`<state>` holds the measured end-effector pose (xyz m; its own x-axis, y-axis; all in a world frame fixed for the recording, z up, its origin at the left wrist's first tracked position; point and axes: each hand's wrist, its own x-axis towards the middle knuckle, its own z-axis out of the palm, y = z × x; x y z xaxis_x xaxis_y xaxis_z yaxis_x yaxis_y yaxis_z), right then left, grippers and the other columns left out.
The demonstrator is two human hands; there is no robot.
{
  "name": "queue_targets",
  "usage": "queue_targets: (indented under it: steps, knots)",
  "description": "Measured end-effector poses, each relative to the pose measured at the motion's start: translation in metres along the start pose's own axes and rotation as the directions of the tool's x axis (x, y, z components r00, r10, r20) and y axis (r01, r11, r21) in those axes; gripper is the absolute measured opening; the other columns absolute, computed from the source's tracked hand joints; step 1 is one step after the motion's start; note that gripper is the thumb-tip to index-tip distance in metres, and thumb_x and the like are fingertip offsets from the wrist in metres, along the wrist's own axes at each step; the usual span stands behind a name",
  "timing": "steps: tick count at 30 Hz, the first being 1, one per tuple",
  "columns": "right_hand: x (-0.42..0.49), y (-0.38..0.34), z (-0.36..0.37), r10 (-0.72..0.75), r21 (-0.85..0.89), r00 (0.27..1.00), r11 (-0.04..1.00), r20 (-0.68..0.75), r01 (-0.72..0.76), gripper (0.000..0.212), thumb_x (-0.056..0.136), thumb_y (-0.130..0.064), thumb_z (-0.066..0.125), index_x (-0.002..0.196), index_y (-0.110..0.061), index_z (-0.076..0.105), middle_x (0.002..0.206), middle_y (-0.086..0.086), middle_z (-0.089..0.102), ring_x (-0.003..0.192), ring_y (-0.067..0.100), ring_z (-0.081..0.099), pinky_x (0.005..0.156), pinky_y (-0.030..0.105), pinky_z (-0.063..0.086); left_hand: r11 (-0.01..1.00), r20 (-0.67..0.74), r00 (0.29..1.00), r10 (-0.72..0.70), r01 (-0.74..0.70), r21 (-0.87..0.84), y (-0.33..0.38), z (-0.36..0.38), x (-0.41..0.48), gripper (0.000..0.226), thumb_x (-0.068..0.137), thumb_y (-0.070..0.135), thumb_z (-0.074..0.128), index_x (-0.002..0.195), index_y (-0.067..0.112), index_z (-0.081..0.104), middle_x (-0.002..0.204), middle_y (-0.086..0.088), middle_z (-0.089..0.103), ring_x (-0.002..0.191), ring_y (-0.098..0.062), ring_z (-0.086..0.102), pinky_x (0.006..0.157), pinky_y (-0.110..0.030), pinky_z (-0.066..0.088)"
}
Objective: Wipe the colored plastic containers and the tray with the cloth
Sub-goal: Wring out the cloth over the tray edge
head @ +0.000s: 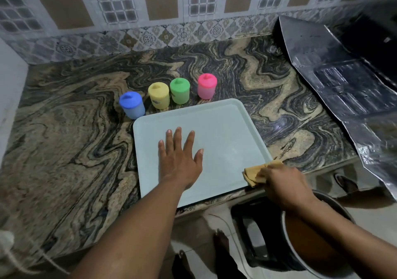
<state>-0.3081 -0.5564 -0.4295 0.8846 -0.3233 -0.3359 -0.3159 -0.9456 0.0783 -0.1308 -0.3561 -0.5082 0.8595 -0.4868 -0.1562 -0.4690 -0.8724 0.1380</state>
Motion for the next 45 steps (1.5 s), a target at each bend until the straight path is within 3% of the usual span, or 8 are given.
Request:
queue_targets:
  steps: [2,5,8,11,22,27,34,45]
  knots:
    - [0.005,0.001,-0.021,0.114,0.338,0.993,0.934,0.032,-0.118,0.014,0.086,-0.029,0.06,0.09,-0.027,0.073,0.083,0.002,0.075,0.079,0.025,0.071,0.064,0.034,0.054,1.0,0.046,0.999,0.013,-0.012,-0.023,-0.002,-0.003,0.002,0.068,0.097,0.064,0.003,0.157,0.038,-0.013,0.167,-0.001,-0.021,0.151,-0.028,-0.027,0.122,-0.054,-0.012]
    - [0.014,-0.008,-0.051,0.254,0.871,0.955,0.423,0.15,-0.249,0.024,0.096,-0.012,0.056,0.079,-0.012,0.073,0.065,0.011,0.067,0.054,0.018,0.059,0.051,0.028,0.046,0.984,0.108,0.994,0.0,0.019,-0.175,-0.002,-0.014,0.009,0.069,0.099,0.062,0.023,0.159,0.036,0.001,0.168,0.0,-0.013,0.153,-0.026,-0.022,0.123,-0.052,-0.01]
    - [0.022,-0.027,-0.07,0.242,0.948,0.918,-0.122,0.315,-0.293,0.02,0.096,0.006,0.047,0.099,0.0,0.065,0.082,0.014,0.063,0.072,0.025,0.063,0.066,0.042,0.057,0.883,0.037,0.998,-0.051,0.062,-0.465,0.002,-0.034,0.01,0.061,0.099,0.055,0.043,0.152,0.026,0.033,0.16,-0.004,0.03,0.151,-0.027,0.018,0.123,-0.046,0.013]
    - [0.031,-0.051,-0.077,0.149,0.903,0.93,-0.33,0.337,-0.275,0.024,0.097,0.001,0.047,0.114,0.001,0.063,0.096,0.014,0.062,0.088,0.029,0.064,0.089,0.054,0.055,0.703,-0.075,0.997,-0.018,-0.041,-0.71,0.006,-0.064,0.002,0.037,0.093,0.054,0.057,0.121,0.029,0.056,0.12,0.004,0.061,0.114,-0.02,0.058,0.097,-0.038,0.046]
    - [0.038,-0.127,-0.104,-0.062,0.995,0.995,-0.053,0.084,-0.087,0.026,0.104,-0.011,0.047,0.105,0.0,0.071,0.094,0.022,0.073,0.083,0.032,0.069,0.076,0.042,0.057,0.148,0.345,0.938,0.043,0.336,-0.93,-0.028,-0.15,-0.011,0.051,0.085,0.064,0.065,0.098,0.016,0.073,0.088,-0.002,0.078,0.088,-0.024,0.076,0.084,-0.04,0.06]
    - [0.042,-0.13,-0.108,-0.085,0.999,0.996,-0.02,0.036,-0.038,0.026,0.104,-0.011,0.048,0.106,-0.006,0.073,0.098,0.014,0.077,0.089,0.026,0.074,0.077,0.04,0.057,0.13,0.321,0.946,-0.052,0.325,-0.937,-0.04,-0.153,-0.01,0.01,0.097,0.022,0.064,0.093,0.013,0.06,0.087,-0.008,0.071,0.073,-0.024,0.069,0.066,-0.035,0.06]
    - [0.072,-0.104,-0.143,0.154,0.999,0.987,0.041,-0.042,0.036,0.024,0.103,-0.009,0.048,0.107,-0.007,0.072,0.089,0.012,0.068,0.081,0.024,0.062,0.075,0.044,0.056,0.209,0.201,0.967,-0.155,0.231,-0.95,-0.063,-0.186,0.007,0.009,0.096,0.017,0.065,0.088,0.016,0.06,0.094,-0.011,0.069,0.081,-0.026,0.068,0.069,-0.04,0.06]
    - [0.116,-0.093,-0.266,0.001,0.8,0.886,0.432,-0.463,0.417,0.028,0.097,-0.003,0.052,0.077,-0.017,0.066,0.07,0.003,0.065,0.063,0.019,0.063,0.06,0.037,0.059,0.451,-0.183,0.938,-0.296,-0.032,-0.892,-0.078,-0.299,0.028,0.015,0.09,0.027,0.075,0.099,0.019,0.067,0.098,-0.009,0.07,0.093,-0.03,0.07,0.085,-0.05,0.06]
